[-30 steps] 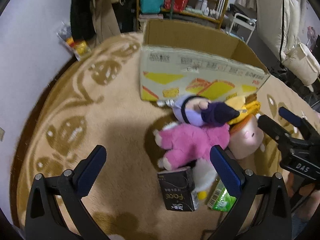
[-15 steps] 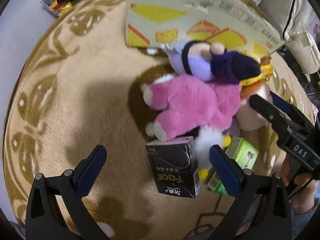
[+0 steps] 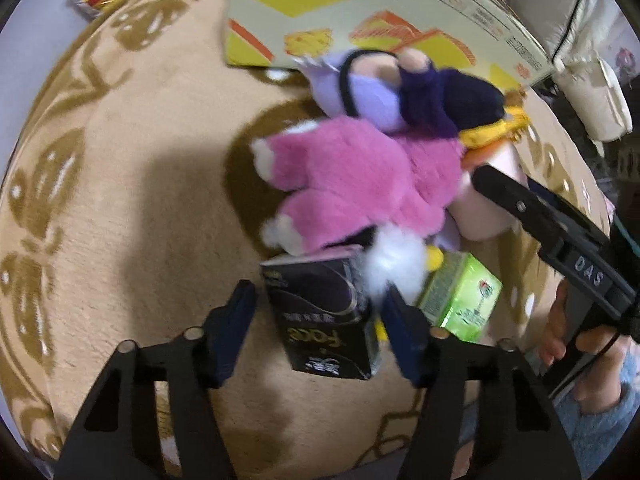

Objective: Organize soft objects
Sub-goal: 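Lower the left tool to the black tissue pack while the right tool reaches the marshmallow plush, then grasp the black tissue pack with the left tool while the right tool grasps the marshmallow plush, then drop the black pack and marshmallow plush into the cardboard box with both tools, then move both tools back down toward the remaining soft items, then grasp the green tissue pack with the right tool while the left tool grasps the white pompom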

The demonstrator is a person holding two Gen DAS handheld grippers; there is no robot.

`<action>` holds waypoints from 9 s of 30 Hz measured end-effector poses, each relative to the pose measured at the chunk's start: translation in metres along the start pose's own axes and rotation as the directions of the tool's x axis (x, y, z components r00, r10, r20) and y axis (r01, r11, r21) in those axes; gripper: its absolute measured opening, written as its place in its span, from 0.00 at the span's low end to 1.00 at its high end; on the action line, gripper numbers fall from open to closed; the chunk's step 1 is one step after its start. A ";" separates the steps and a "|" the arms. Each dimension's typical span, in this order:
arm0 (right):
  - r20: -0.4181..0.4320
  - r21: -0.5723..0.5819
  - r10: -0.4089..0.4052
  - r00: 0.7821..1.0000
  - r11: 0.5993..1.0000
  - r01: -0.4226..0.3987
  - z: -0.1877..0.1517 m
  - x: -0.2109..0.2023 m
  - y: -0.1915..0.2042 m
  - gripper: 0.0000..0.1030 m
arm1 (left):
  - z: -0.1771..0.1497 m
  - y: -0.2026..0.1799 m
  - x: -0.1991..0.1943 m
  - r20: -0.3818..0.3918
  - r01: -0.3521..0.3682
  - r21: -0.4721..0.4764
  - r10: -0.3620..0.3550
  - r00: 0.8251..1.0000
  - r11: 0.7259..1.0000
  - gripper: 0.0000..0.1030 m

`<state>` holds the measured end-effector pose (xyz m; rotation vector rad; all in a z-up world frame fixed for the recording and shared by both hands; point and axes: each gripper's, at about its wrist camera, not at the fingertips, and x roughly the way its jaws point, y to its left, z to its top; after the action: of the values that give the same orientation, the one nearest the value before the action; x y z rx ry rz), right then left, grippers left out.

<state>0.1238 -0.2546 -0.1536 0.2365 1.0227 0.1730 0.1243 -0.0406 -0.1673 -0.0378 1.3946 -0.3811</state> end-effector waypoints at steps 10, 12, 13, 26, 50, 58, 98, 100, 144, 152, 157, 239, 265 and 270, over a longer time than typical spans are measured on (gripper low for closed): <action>0.004 -0.011 -0.010 1.000 1.000 0.010 -0.001 -0.002 0.005 0.77 | -0.010 -0.010 -0.009 0.033 0.005 0.020 -0.005 0.999 1.000 0.47; 0.004 -0.010 -0.008 1.000 1.000 0.009 -0.001 -0.002 0.005 0.76 | -0.008 -0.011 -0.013 0.041 0.002 0.018 -0.002 0.999 1.000 0.47; 0.003 -0.009 -0.008 1.000 1.000 0.008 -0.001 -0.002 0.005 0.76 | -0.009 -0.011 -0.014 0.045 -0.005 0.016 0.004 0.999 1.000 0.47; 0.009 -0.038 -0.054 0.999 0.998 0.054 -0.007 -0.007 0.006 0.49 | -0.005 -0.010 -0.012 0.059 -0.057 0.001 0.057 0.997 0.998 0.46; 0.333 -0.018 -0.055 0.941 0.998 0.065 -0.012 -0.103 0.018 0.35 | -0.038 -0.002 -0.119 0.543 -0.206 -0.134 0.246 0.803 0.969 0.46; 0.467 -0.008 -0.077 0.881 0.996 0.091 -0.004 -0.133 0.021 0.35 | -0.041 -0.013 -0.144 0.643 -0.227 -0.132 0.257 0.721 0.965 0.46; 0.504 -0.186 -0.033 0.863 0.972 0.146 0.109 -0.076 0.035 0.42 | 0.101 -0.062 -0.129 0.766 -0.298 0.088 0.126 0.630 0.951 0.47; 0.479 -0.175 -0.027 0.877 0.976 0.126 0.109 -0.064 0.031 0.43 | 0.105 -0.062 -0.119 0.756 -0.299 0.094 0.127 0.642 0.950 0.47; 0.422 -0.074 0.042 0.906 0.997 -0.011 0.068 -0.101 0.017 1.00 | 0.051 -0.028 -0.123 0.657 -0.239 0.031 0.160 0.736 0.971 0.96; 0.400 -0.073 0.061 0.915 0.997 -0.035 0.044 -0.127 0.029 1.00 | 0.013 -0.029 -0.141 0.669 -0.243 -0.004 0.183 0.721 0.970 0.96; 0.380 -0.073 0.051 0.924 0.997 -0.024 0.023 -0.137 0.036 1.00 | -0.007 -0.027 -0.146 0.649 -0.246 -0.019 0.199 0.734 0.969 0.96; -0.294 -0.034 0.066 0.953 0.996 -0.079 -0.056 0.014 0.062 0.73 | 0.010 -0.026 0.024 0.047 -0.206 0.085 0.203 0.978 0.975 0.77; -0.174 -0.061 -0.060 0.983 0.997 0.051 -0.051 -0.021 0.060 0.48 | -0.020 -0.023 -0.017 0.101 -0.177 0.056 0.171 0.980 0.983 0.30; -0.128 -0.031 -0.051 0.990 0.998 0.047 -0.046 -0.031 0.051 0.47 | -0.022 -0.020 -0.032 0.158 -0.192 0.041 0.184 0.970 0.980 0.30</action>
<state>0.0667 -0.2083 -0.1374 0.1765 1.1528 0.1592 0.0949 -0.0460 -0.1359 0.1087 1.2229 -0.2531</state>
